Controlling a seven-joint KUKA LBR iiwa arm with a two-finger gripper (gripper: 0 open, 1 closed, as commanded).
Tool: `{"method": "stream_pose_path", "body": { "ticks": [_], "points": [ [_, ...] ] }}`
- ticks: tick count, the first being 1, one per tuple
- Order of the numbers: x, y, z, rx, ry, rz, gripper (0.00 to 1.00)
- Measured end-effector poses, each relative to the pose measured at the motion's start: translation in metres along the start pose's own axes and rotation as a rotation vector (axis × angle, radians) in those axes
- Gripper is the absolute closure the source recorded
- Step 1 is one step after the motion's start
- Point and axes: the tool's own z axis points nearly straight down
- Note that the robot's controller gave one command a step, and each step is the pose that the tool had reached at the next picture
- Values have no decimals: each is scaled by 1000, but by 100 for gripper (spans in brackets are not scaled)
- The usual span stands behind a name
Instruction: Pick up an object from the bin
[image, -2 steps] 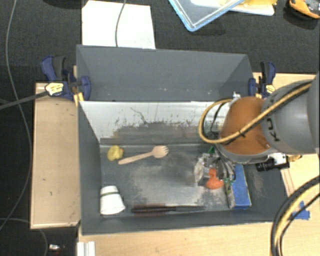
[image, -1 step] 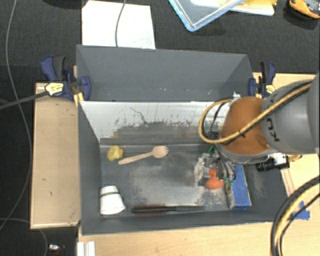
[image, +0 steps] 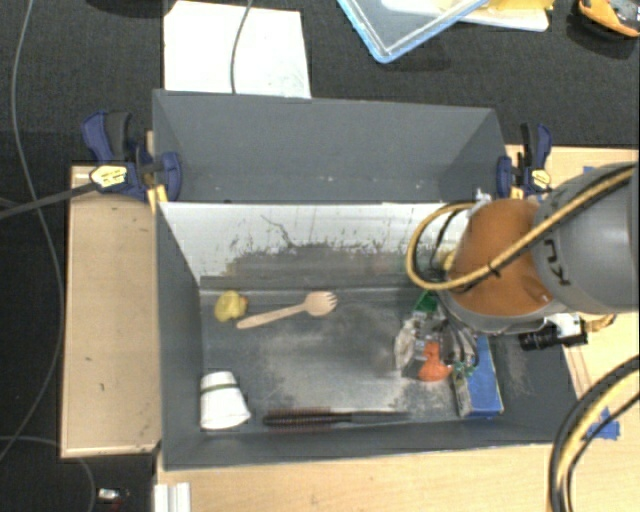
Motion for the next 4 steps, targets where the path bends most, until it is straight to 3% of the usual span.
{"method": "stream_pose_path", "body": {
  "ticks": [1,3,4],
  "points": [
    [2,-42,-19,1,-3,218,0],
    [-4,-48,-16,1,-6,169,0],
    [-6,-57,-8,0,-6,2,0]
  ]
}}
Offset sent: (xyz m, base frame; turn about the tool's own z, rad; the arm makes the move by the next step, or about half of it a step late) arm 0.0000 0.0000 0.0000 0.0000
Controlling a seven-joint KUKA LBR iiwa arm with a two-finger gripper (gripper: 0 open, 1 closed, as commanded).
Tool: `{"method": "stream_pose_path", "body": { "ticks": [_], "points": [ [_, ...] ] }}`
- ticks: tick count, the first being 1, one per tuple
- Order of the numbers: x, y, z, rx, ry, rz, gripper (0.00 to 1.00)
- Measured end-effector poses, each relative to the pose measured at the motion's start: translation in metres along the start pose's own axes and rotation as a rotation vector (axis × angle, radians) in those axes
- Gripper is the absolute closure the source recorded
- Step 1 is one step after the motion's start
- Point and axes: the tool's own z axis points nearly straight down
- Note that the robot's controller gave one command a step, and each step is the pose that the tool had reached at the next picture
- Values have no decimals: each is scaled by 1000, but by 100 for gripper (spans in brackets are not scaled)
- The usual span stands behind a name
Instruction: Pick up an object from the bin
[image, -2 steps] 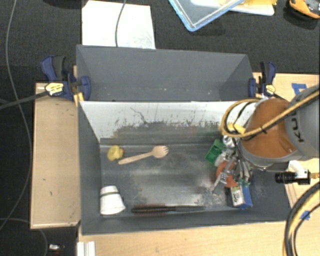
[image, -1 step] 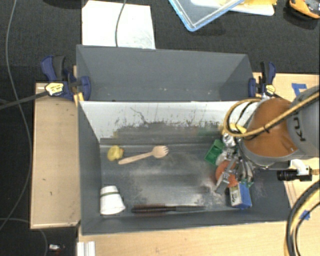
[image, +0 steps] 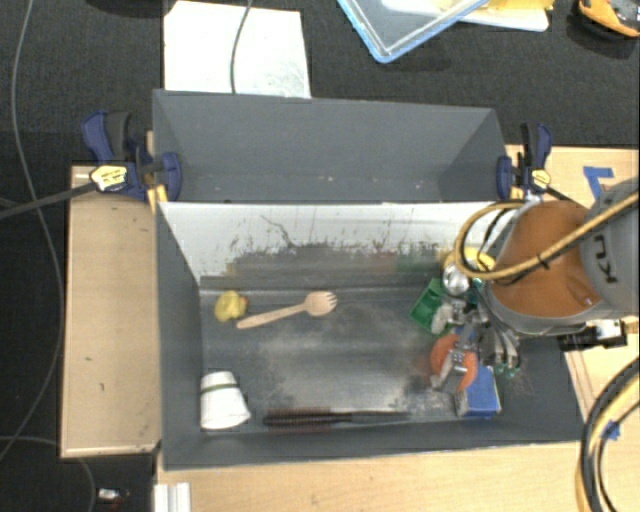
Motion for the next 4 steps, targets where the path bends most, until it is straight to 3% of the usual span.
{"method": "stream_pose_path", "body": {
  "ticks": [1,2,3,4],
  "points": [
    [-19,-20,-4,-14,19,-13,0],
    [-21,-33,3,-34,14,-170,0],
    [-23,-20,-5,-17,-21,-154,100],
    [-23,-20,-5,-17,-21,-153,100]
  ]
}}
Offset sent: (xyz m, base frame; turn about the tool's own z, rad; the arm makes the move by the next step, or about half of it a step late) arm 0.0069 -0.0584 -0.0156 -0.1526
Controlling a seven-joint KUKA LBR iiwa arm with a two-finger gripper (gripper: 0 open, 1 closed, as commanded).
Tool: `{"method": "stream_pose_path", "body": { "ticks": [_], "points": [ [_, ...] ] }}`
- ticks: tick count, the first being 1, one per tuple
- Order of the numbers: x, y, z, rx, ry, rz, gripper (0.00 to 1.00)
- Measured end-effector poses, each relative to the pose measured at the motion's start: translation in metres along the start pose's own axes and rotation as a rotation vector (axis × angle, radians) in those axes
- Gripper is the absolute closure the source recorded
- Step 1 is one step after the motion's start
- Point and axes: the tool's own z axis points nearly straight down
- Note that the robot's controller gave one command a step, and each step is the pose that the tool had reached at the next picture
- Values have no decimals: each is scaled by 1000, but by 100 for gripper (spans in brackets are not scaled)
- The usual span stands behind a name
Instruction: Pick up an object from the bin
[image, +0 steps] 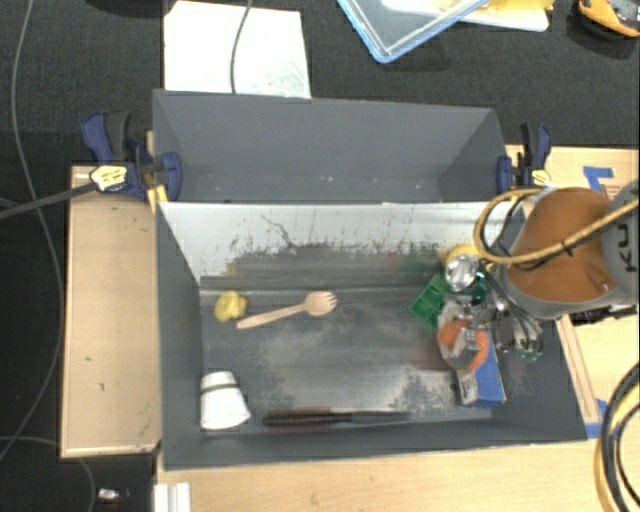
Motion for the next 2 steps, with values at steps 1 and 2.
{"method": "stream_pose_path", "body": {
  "ticks": [1,2],
  "points": [
    [0,-1,-50,6,19,0,100],
    [-4,-3,-125,1,14,-30,100]
  ]
}}
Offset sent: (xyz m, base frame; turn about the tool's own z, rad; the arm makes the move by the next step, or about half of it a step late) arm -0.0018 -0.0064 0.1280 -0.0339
